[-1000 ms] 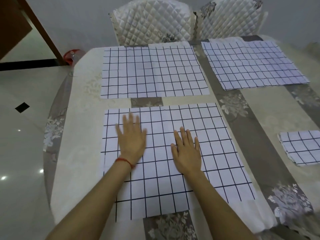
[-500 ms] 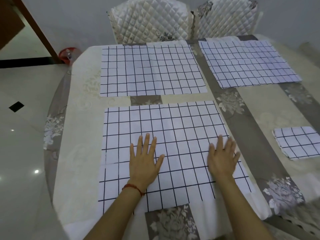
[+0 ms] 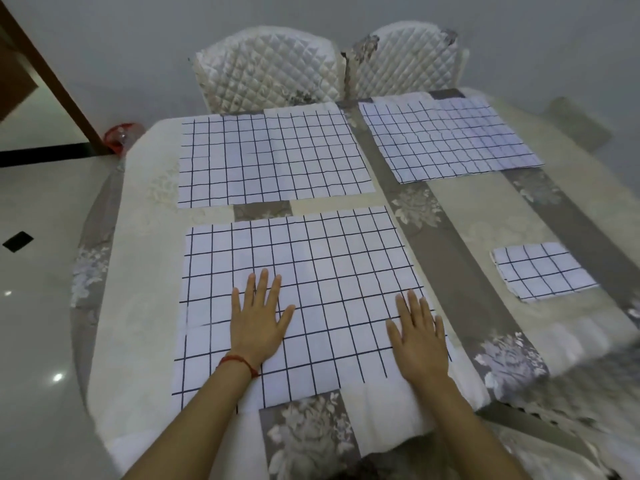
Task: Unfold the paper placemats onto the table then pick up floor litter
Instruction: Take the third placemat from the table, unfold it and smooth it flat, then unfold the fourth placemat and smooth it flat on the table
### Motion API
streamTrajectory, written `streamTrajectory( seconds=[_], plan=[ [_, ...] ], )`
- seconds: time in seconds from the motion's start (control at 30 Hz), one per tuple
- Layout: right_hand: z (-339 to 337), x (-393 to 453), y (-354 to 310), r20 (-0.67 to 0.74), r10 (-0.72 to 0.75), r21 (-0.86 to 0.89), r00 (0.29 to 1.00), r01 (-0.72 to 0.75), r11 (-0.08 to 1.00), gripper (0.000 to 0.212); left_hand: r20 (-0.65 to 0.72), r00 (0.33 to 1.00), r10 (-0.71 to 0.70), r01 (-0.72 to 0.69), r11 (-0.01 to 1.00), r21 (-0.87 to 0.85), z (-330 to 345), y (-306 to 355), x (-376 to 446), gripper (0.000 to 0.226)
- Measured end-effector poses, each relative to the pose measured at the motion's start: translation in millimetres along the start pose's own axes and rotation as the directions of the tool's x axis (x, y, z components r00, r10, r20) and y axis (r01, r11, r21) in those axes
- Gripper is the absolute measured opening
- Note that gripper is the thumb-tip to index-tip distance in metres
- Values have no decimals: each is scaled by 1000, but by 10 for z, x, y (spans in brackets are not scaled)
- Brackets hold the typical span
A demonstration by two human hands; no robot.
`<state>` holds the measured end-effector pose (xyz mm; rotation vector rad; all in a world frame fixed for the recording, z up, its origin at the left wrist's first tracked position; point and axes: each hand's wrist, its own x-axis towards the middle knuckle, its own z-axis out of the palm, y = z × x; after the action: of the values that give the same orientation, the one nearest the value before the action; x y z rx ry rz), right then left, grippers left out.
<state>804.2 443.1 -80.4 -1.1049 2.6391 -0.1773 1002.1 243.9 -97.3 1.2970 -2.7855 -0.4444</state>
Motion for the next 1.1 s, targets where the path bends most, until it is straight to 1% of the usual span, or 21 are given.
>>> streamTrajectory(
  seconds=[0.07, 0.1, 0.13, 0.17, 0.23, 0.27, 0.3, 0.33, 0.4, 0.43, 0.53, 0.63, 0.67, 0.73, 0.8, 0.87, 0.97, 1.03, 1.1],
  plan=[
    [-103, 4, 85, 76, -38, 0, 996, 38, 999, 83, 21, 1000, -19, 20, 1000, -10, -16, 18, -31, 90],
    [-175, 37, 128, 130, -62, 42, 990, 57, 997, 75, 22, 999, -39, 39, 999, -25, -40, 54, -48, 89],
    [-262, 85, 184, 189, -82, 127, 979, 58, 990, 66, 17, 998, -65, 66, 997, -36, -62, 110, -71, 84],
    [-346, 139, 265, 229, -107, 247, 968, 48, 968, 58, 5, 996, -94, 94, 995, -41, -89, 191, -100, 76],
    [-572, 205, 462, 282, -144, 513, 948, -23, 858, 44, -39, 991, -132, 129, 990, -58, -132, 445, -147, 63],
    [-710, 218, 602, 294, -142, 595, 945, -65, 801, 38, -61, 988, -142, 137, 988, -73, -139, 613, -168, 60],
    [-857, 217, 760, 289, -124, 633, 949, -92, 769, 34, -77, 986, -151, 144, 986, -85, -138, 801, -190, 58],
    [-999, 229, 938, 269, -101, 634, 958, -97, 767, 33, -97, 984, -150, 141, 986, -90, -129, 1005, -196, 56],
    [-1271, 285, 1357, 169, -57, 569, 984, -50, 821, 32, -138, 983, -119, 107, 990, -92, -69, 1455, -183, 51],
    [-1384, 299, 1571, 119, -12, 558, 993, -57, 828, 31, -136, 986, -100, 87, 991, -101, -27, 1689, -170, 49],
    [-1623, 346, 2154, 20, 128, 599, 992, -114, 793, 27, -82, 996, -25, 14, 991, -130, 127, 2365, -157, 44],
    [-1741, 413, 2621, 13, 225, 634, 974, -182, 752, 27, -35, 996, 83, -87, 987, -133, 210, 2924, -148, 41],
    [-1741, 455, 2758, 10, 251, 650, 968, -197, 734, 26, -44, 992, 117, -122, 984, -132, 213, 3072, -132, 40],
    [-1723, 548, 2974, 7, 303, 671, 953, -229, 705, 17, -56, 984, 166, -172, 978, -120, 219, 3313, -75, 38],
    [-1724, 657, 3097, -27, 374, 662, 927, -264, 701, 15, -39, 982, 184, -187, 975, -118, 212, 3519, 32, 45],
    [-1729, 776, 3153, -54, 438, 656, 897, -299, 693, 24, -24, 983, 181, -182, 971, -157, 202, 3715, 194, 44],
    [-1674, 939, 3216, -30, 458, 616, 889, -344, 708, 36, -5, 982, 188, -184, 955, -231, 268, 3965, 522, 43],
    [-1593, 1041, 3275, -8, 478, 585, 878, -384, 715, 40, 36, 978, 203, -187, 947, -261, 340, 4130, 767, 46],
    [-1509, 1151, 3313, -10, 509, 555, 861, -419, 718, 41, 75, 975, 209, -184, 949, -256, 445, 4264, 1017, 48]
  ],
)
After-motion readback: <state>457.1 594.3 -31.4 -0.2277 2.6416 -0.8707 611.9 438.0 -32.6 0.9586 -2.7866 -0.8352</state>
